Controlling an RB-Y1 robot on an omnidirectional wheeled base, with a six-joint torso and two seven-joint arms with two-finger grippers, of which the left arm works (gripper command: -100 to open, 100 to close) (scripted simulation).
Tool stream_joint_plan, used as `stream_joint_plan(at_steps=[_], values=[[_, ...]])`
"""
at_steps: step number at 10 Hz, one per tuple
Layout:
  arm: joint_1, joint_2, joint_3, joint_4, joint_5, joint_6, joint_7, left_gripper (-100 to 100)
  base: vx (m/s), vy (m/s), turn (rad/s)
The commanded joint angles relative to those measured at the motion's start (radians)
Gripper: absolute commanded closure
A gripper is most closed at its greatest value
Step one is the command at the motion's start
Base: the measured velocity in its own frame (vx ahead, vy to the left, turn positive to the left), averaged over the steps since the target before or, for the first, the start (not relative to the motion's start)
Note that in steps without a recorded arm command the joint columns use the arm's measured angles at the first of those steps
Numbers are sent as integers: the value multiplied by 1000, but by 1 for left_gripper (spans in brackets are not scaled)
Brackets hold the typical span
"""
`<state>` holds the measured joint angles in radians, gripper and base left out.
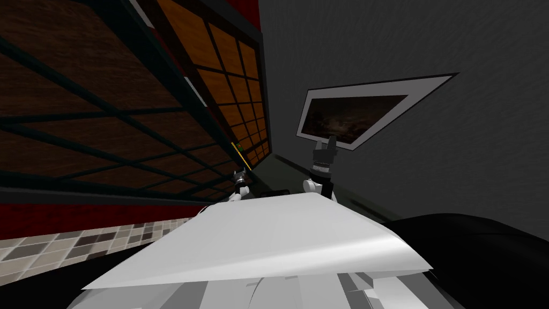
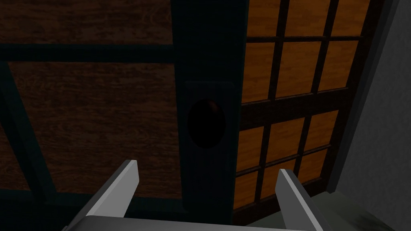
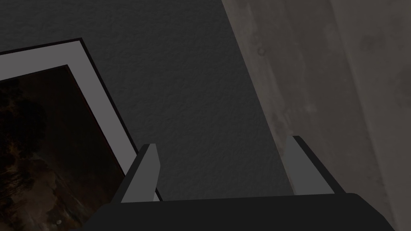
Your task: Pull the door open
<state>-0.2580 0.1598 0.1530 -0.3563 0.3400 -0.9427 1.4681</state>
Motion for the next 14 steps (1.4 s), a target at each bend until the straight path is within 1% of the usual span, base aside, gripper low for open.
stream_joint_plan(at_steps=[1,2,3,5,6,7,12,13,14], values=[[23,29,3,-10,3,4,28,-100,165,14,-145],[31,45,4,-8,4,2,44,-100,239,32,-121],[31,45,4,-8,4,2,44,-100,161,23,-13],[51,84,7,-2,8,-4,84,-100,198,11,-90],[52,73,6,-15,7,0,71,-100,102,9,-12],[52,73,6,-15,7,0,71,100,-22,-3,28],[52,73,6,-15,7,0,71,100,-17,0,-5],[55,80,-12,-15,-5,1,94,100,-140,18,-92],[56,82,-16,-15,-8,0,100,100,-211,17,-99]])
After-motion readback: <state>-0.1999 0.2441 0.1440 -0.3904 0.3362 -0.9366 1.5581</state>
